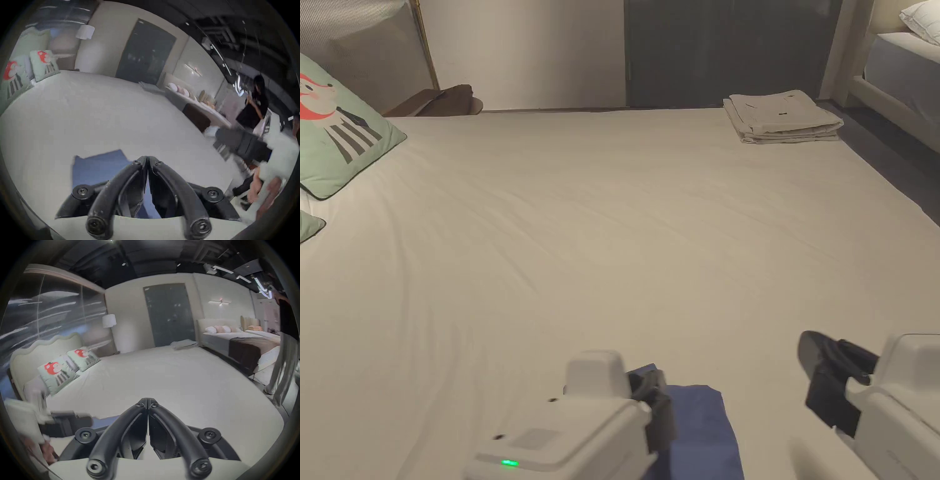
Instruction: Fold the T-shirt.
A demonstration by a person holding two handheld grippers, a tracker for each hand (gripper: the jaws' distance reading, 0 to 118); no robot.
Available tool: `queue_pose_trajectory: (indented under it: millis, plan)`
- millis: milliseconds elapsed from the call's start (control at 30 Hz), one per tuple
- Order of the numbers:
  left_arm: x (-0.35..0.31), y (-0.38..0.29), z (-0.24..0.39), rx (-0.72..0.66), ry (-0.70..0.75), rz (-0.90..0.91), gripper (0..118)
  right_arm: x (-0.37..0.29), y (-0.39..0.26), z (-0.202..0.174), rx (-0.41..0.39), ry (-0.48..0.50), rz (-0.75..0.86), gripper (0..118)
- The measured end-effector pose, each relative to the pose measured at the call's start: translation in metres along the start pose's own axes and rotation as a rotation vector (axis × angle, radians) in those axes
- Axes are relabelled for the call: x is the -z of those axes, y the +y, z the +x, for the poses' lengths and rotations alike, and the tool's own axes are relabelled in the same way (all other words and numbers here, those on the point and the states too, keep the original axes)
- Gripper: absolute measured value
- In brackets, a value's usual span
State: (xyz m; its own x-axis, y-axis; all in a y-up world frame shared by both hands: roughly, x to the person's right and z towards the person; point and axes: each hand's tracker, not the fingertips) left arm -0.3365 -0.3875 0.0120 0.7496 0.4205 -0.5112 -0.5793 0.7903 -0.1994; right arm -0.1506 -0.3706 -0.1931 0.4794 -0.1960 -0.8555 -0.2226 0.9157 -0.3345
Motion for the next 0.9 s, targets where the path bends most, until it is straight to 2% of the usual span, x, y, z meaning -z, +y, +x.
queue_pose_trajectory:
  millis: [67,133,267,400,500,567,600,633,700,733,867,900]
  plan:
    - [-0.014,0.009,-0.025,-0.044,0.054,0.010,1,0.016,-0.004,-0.013,-0.025,0.063,-0.111,0]
    - [-0.030,0.013,-0.044,-0.071,0.094,0.018,1,0.038,-0.015,-0.023,-0.011,0.130,-0.250,0]
    - [-0.047,0.008,-0.084,-0.144,0.147,0.011,1,0.080,-0.047,-0.039,-0.040,0.145,-0.501,0]
    - [-0.057,0.004,-0.110,-0.245,0.107,-0.030,1,0.098,-0.068,-0.038,-0.069,0.114,-0.603,0]
    - [-0.049,0.002,-0.132,-0.308,0.026,-0.120,2,0.102,-0.065,-0.036,-0.061,0.119,-0.600,0]
    - [-0.040,0.003,-0.149,-0.375,-0.062,-0.187,17,0.102,-0.059,-0.034,-0.058,0.124,-0.610,0]
    - [-0.033,0.004,-0.160,-0.429,-0.119,-0.221,36,0.104,-0.058,-0.034,-0.064,0.131,-0.617,0]
    - [-0.027,0.005,-0.172,-0.475,-0.161,-0.253,65,0.105,-0.058,-0.033,-0.068,0.136,-0.625,0]
    - [-0.013,0.005,-0.190,-0.562,-0.250,-0.301,100,0.106,-0.053,-0.031,-0.061,0.147,-0.637,0]
    - [-0.008,0.005,-0.195,-0.592,-0.260,-0.315,105,0.107,-0.053,-0.030,-0.058,0.150,-0.641,0]
    - [0.015,0.001,-0.213,-0.691,-0.309,-0.397,105,0.105,-0.055,-0.030,-0.037,0.157,-0.646,0]
    - [0.015,0.000,-0.196,-0.698,-0.311,-0.419,105,0.105,-0.055,-0.030,-0.034,0.158,-0.645,0]
